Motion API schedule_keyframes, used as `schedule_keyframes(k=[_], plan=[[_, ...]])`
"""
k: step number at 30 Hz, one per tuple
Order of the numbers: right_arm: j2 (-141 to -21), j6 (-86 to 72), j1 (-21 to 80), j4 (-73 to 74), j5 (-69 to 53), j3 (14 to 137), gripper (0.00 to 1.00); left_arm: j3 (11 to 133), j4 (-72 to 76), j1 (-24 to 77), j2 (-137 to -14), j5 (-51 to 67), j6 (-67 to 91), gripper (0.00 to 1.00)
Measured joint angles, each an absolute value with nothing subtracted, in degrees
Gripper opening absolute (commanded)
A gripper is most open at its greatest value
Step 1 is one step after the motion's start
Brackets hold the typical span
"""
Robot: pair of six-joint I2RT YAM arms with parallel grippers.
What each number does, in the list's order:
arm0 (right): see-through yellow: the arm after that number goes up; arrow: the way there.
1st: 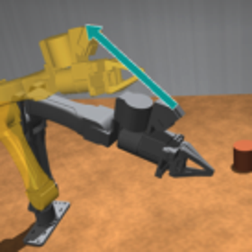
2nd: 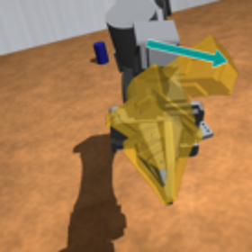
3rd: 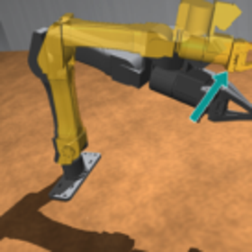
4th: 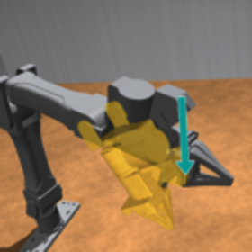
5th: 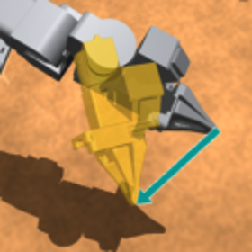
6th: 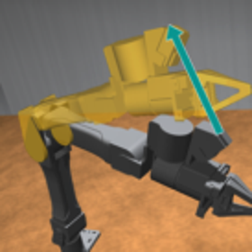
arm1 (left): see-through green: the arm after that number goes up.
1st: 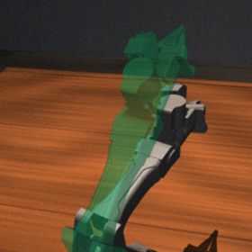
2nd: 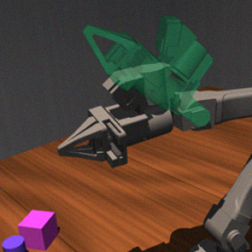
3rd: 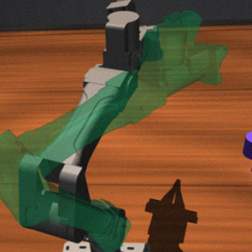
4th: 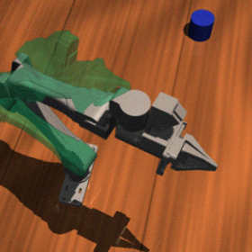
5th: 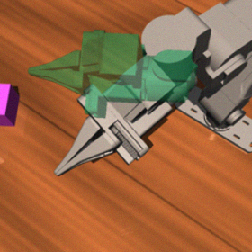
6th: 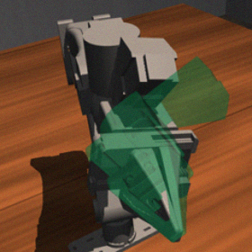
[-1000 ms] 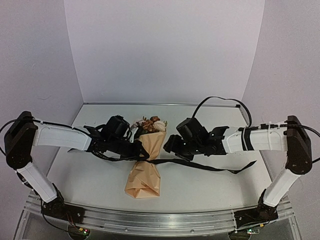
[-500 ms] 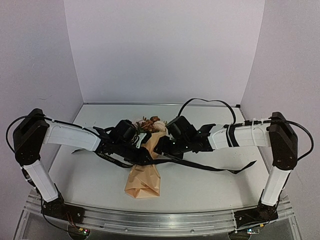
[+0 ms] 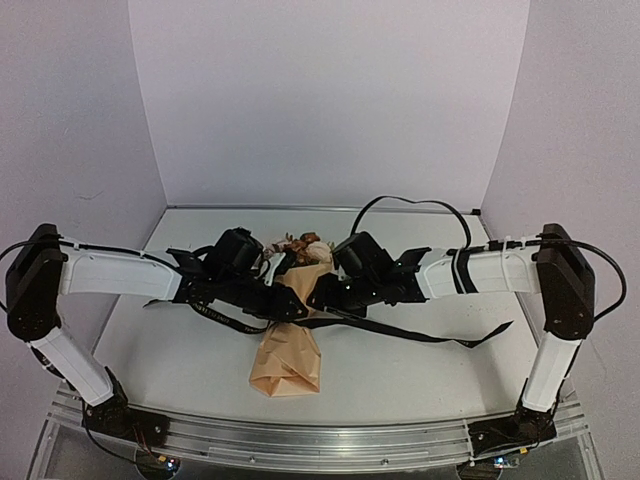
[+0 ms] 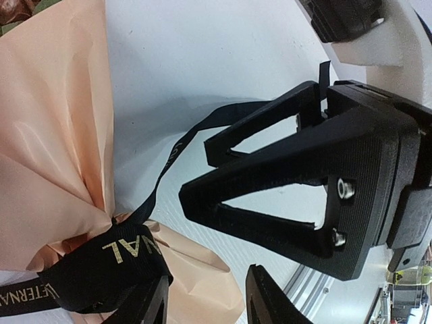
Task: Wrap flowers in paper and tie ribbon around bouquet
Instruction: Cross the half-tied ribbon over the folded bouquet.
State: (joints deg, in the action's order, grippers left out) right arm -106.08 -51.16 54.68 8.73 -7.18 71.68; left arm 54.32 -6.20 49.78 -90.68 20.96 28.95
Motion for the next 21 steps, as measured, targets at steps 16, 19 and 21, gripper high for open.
schedule_keyframes(k=[16,19,21], plan=[[-100.8,-53.9,52.2,9.4,-0.8,62.8,0.56,63.1,-7.0,50.0,-100.0,28.6,26.2,0.44],[-99.2,-54.3,52.1,9.7,0.5,61.9,0.56,63.7,-7.8,50.0,-100.8,28.9,25.3,0.49],[-98.8,-54.3,52.1,9.6,0.7,61.9,0.56,63.7,-8.1,50.0,-100.8,29.0,24.7,0.53]])
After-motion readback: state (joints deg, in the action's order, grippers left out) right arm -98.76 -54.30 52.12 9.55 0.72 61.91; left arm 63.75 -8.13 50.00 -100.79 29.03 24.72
